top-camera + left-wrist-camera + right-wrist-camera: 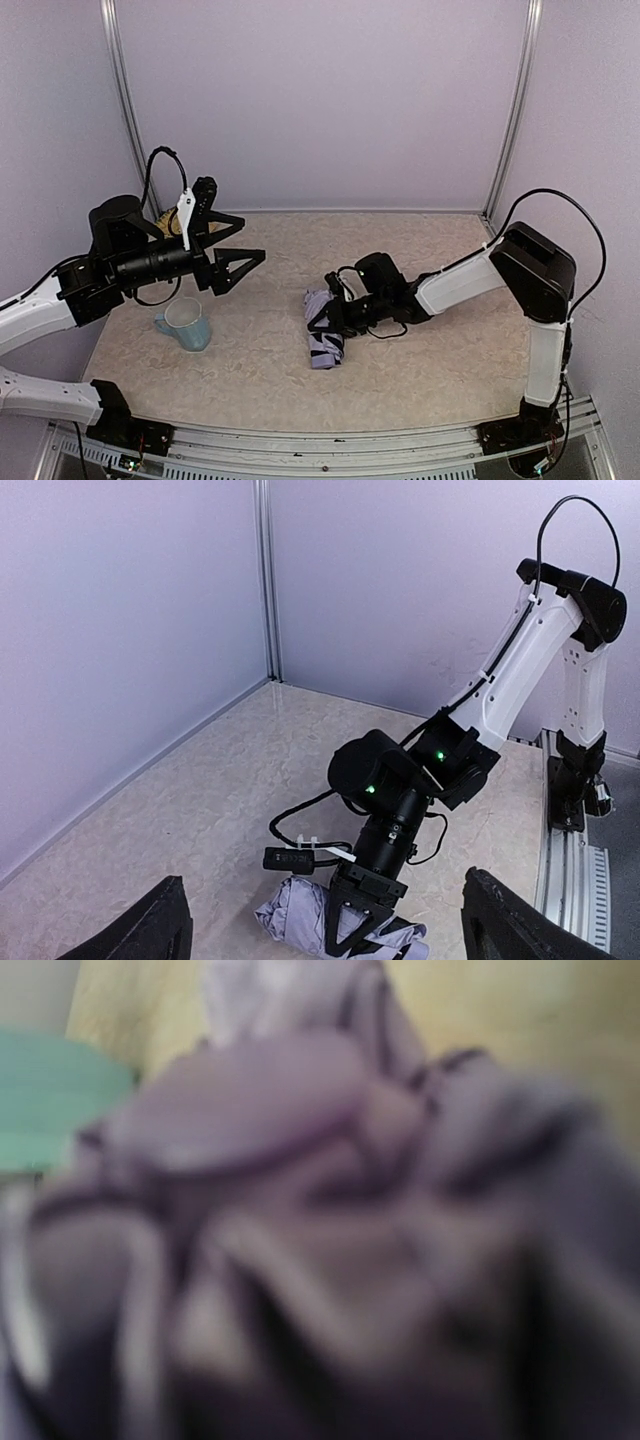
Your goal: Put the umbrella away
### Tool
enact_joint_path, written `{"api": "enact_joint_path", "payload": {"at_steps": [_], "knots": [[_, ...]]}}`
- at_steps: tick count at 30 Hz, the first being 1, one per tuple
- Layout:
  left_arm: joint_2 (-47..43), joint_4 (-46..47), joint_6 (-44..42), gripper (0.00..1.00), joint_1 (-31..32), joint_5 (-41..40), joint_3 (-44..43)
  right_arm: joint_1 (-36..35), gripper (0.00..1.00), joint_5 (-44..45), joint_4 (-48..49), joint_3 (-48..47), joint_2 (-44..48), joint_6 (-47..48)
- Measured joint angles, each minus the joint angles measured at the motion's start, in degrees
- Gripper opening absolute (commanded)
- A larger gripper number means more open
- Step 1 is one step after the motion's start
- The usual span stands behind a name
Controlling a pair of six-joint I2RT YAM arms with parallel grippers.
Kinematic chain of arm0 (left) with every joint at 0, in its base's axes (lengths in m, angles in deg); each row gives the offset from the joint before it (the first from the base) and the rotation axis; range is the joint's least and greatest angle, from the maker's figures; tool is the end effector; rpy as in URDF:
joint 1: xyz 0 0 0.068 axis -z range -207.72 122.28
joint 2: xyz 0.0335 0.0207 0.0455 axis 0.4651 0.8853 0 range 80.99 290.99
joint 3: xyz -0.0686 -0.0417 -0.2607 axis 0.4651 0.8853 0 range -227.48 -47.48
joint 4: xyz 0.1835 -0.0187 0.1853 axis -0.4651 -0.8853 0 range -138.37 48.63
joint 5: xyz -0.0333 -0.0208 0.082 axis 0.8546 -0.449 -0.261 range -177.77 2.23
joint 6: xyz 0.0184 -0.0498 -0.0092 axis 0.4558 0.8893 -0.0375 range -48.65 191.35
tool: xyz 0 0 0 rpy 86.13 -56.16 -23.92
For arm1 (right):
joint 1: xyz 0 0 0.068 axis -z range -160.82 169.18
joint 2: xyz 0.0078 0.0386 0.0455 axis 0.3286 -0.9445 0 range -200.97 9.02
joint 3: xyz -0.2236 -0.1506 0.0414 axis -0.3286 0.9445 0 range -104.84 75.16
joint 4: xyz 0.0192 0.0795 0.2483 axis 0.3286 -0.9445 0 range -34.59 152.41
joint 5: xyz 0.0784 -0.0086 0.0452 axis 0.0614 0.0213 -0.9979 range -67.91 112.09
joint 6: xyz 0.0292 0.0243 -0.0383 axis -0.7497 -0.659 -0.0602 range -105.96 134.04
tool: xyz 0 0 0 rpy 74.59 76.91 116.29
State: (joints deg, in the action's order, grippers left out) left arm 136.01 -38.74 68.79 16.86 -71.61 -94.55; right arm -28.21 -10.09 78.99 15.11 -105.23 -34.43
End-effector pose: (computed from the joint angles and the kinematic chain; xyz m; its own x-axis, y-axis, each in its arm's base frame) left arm 0.1550 -0.1666 0.3453 -0.0271 0.0871 -0.9958 0.8736 0.4862 0.0188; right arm 0.2588 0.3094 0.1269 -0.9541 -0.1015 -0.2817 -0.2930 0.5104 0.8085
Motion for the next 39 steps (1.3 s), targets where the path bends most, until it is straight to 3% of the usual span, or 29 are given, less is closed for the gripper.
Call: {"api": "enact_joint_path", "payload": {"at_steps": [2,4,6,11,22,29,32,39], "knots": [[-0.3,-0.1,0.0,0.90,-0.3,0.1,0.0,0.8,0.39,0.2,1.1,0.6,-0.6,-1.1],[-0.6,-0.1,0.0,0.90,-0.4,0.2,0.0,1.5,0.59,0.8,1.8,1.8,-0.7,-2.1],[-1.0,-0.2,-0.2,0.90,-0.5,0.2,0.0,1.9,0.74,1.9,2.7,3.2,-0.5,-2.6],[-2.2,-0.2,-0.6,0.91,-0.7,0.3,0.1,2.2,0.99,6.2,1.4,4.0,2.6,-0.2],[-2.9,-0.2,-1.1,0.91,-0.8,0.9,0.2,2.2,1.00,18.3,-17.3,1.5,10.8,9.1],[-3.7,-2.0,-1.3,0.94,-1.6,-2.5,0.1,2.8,1.00,24.2,-23.7,-0.4,24.7,15.4],[-3.1,-4.1,-0.1,0.94,-5.2,-4.7,-0.7,5.7,1.00,26.2,-24.2,-0.2,31.3,18.9],[0.3,-5.2,3.3,0.95,-23.3,-7.5,-4.5,22.9,1.00,32.0,-22.8,7.7,46.2,27.8]]}}
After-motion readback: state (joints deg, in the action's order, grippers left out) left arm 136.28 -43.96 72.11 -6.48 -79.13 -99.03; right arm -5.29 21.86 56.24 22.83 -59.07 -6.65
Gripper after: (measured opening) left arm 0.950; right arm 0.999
